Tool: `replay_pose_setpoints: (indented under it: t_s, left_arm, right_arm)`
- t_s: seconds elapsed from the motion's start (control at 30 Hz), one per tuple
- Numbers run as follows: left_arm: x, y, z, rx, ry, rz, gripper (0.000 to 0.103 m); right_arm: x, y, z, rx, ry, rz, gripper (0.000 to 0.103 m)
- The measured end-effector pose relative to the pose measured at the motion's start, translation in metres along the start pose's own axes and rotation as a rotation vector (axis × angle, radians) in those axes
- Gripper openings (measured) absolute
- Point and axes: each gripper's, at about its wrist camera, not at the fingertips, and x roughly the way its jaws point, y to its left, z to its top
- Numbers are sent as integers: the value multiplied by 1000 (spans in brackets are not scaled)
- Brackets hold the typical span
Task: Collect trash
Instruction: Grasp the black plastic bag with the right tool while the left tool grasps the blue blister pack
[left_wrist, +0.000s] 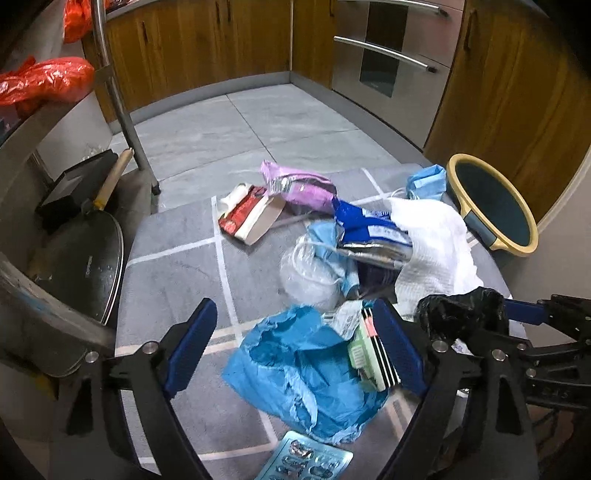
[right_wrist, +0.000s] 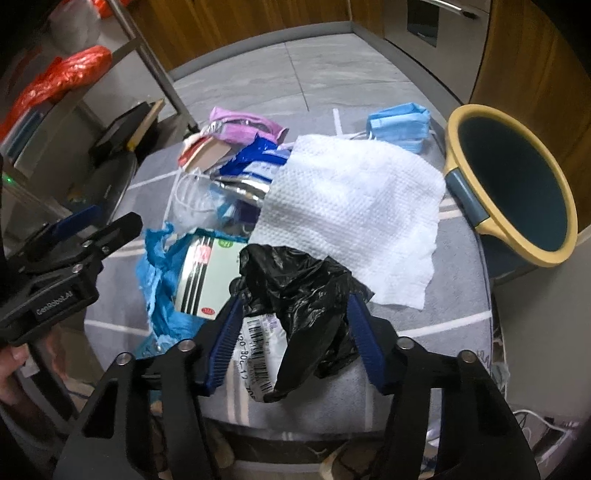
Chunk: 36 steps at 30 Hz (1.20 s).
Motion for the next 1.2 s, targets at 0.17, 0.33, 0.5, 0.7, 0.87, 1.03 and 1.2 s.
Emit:
replay_pose_setpoints:
  t_s: [0.17, 0.33, 0.5, 0.7, 0.87, 1.03, 1.2]
  left_arm:
    - [-12, 7, -9, -10, -6, -9, 85]
    - [-26, 11, -34, 21, 12, -59, 85]
    - [-18, 18, -62, 46, 95, -84, 85]
    - [1, 4, -94, 156, 205, -105, 85]
    - [19, -8, -111, 214, 281, -112, 85]
    - [33, -19, -118, 258, 319, -116, 85]
    - [47, -32, -127, 292, 334, -107, 85]
  right_arm:
    - [7, 2, -1, -15, 11, -15, 29]
    - [-3, -5, 6, 12, -39, -32, 21]
    - [-15, -10, 8, 49, -71, -16, 21]
    - [-23, 3, 7, 37, -91, 5, 21]
    - [-26, 9, 6, 19, -106, -2, 21]
    - [-27, 6, 5, 34, -107, -3, 21]
    - [-27, 6, 6, 34, -105, -1, 21]
